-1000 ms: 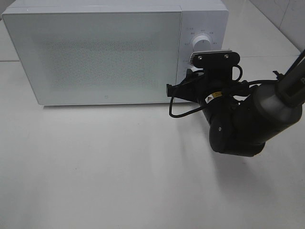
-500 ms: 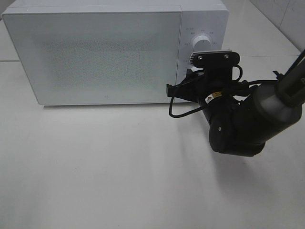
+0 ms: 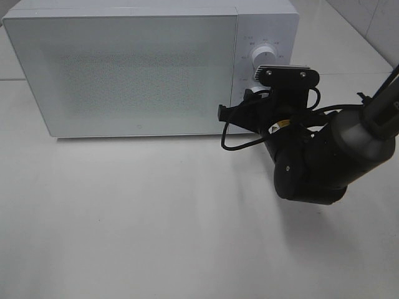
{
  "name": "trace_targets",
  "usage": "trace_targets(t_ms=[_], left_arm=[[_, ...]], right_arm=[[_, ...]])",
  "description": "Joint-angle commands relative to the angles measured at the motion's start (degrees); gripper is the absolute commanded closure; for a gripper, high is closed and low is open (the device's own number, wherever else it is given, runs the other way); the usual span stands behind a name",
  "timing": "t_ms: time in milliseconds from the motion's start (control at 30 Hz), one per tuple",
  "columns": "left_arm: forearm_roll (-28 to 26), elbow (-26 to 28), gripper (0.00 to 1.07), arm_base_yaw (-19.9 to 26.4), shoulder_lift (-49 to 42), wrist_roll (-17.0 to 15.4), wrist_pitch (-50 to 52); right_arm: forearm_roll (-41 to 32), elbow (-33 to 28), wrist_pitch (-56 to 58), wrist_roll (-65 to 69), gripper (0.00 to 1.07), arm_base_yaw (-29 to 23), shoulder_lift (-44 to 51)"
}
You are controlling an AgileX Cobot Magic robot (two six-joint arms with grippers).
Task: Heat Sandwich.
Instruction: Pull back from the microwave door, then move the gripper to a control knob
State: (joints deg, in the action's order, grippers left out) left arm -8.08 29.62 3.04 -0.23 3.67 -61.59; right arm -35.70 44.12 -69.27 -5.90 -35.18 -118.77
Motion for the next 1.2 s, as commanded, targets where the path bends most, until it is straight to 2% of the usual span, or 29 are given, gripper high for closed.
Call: trace_targets(t_ms=[33, 200, 767, 867, 1200], left_arm=[[-0.29, -0.17, 0.09, 0.11, -1.26, -0.34, 0.29], [-0.29, -0.17, 0.09, 0.11, -1.26, -0.34, 0.29], [-0.29, -0.17, 0.09, 0.11, -1.26, -0.34, 0.29], [-0.29, -0.17, 0.09, 0.11, -1.26, -0.34, 0.29], [-0.29, -0.17, 0.09, 0.11, -1.26, -0.34, 0.29]], right_arm=[[2.98, 0.86, -7.68, 8.94, 1.02, -0.11, -0.06], [3.67, 0.86, -7.68, 15.70, 1.02, -0.11, -0.06], [5.39, 0.80, -7.45, 59.30, 1.01, -0.17, -0.06], [5.16, 0.80, -7.56, 63.43, 1.01, -0.17, -0.06], [3.61, 0.80, -7.62, 90.41, 1.01, -0.17, -0.06]])
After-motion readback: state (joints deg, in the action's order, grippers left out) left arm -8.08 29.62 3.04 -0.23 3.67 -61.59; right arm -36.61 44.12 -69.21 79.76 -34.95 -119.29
